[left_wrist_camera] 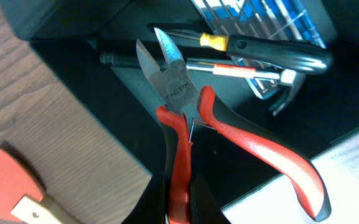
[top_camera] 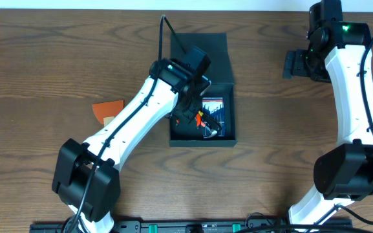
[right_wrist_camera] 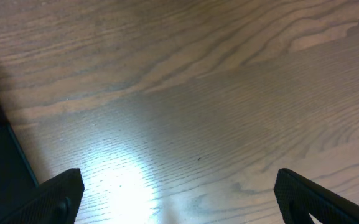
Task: Pack container
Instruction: 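Lower the pliers into the box and open the left gripper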
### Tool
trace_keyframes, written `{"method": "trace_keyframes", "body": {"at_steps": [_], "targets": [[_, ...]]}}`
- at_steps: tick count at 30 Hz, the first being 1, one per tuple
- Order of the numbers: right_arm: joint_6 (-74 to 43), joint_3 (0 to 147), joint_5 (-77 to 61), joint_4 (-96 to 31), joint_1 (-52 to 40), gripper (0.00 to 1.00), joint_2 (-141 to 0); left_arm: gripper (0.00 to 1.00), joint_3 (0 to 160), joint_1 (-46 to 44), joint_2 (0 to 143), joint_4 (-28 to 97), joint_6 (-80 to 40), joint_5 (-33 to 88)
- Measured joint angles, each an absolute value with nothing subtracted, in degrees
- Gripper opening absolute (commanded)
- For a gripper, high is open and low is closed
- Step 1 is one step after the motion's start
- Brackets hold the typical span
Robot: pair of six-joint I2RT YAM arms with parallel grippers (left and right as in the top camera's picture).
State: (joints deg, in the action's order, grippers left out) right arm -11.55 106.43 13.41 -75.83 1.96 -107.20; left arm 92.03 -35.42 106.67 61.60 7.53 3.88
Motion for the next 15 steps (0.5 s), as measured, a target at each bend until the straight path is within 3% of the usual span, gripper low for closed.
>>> {"method": "trace_keyframes", "body": {"at_steps": [15], "targets": [[-11.6,106.4,13.4,-75.8,2.0,0.99,-107.2,0.06,87.6,-35.4,107.3,53.5,7.3,4.7]]}}
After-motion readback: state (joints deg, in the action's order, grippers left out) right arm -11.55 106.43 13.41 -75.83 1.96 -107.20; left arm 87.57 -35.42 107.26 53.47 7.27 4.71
